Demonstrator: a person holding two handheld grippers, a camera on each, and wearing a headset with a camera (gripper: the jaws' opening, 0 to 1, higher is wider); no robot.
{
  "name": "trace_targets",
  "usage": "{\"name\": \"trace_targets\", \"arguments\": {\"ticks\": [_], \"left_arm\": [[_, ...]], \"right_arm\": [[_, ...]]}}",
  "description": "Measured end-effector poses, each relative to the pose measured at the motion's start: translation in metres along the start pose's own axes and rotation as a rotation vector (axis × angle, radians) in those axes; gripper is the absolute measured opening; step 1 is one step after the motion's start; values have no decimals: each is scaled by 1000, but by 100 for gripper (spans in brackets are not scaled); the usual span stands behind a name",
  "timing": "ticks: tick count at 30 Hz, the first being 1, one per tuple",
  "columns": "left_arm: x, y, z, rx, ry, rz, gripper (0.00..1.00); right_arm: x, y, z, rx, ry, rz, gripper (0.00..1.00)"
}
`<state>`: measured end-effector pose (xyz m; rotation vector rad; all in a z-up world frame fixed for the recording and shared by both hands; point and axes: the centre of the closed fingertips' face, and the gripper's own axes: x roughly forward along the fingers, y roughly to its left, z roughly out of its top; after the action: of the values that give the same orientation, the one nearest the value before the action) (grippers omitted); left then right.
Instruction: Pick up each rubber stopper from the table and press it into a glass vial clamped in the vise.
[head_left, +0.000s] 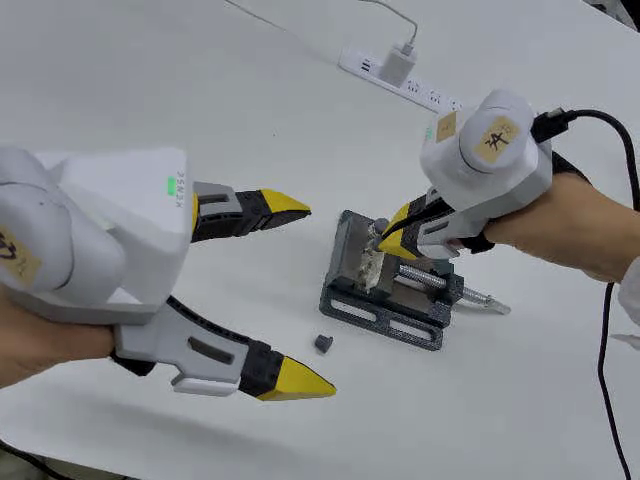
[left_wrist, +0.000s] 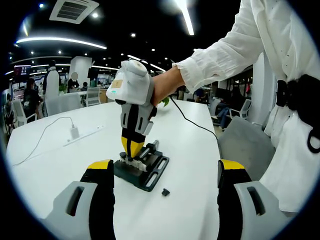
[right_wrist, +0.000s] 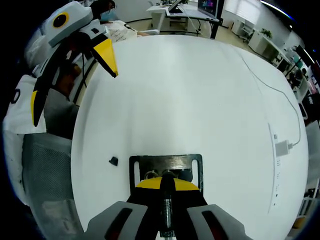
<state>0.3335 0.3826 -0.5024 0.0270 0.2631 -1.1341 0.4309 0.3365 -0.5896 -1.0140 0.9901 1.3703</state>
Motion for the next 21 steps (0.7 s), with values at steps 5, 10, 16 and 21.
{"name": "trace_targets", "arguments": {"ticks": [5,10,16,21], "left_arm": [[1,0,0,-1,-3,1,84],[1,1,0,-2,-4,2,84],[1,1,1,0,-5,1,84],[1,1,3,0,-8,2,84]], "right_arm": [[1,-1,1,6,11,7,1],[2,-3,1,2,25,14,1],[5,-5,0,-4,49,19,1],[5,-6,-1,-7,62,25,0]]}}
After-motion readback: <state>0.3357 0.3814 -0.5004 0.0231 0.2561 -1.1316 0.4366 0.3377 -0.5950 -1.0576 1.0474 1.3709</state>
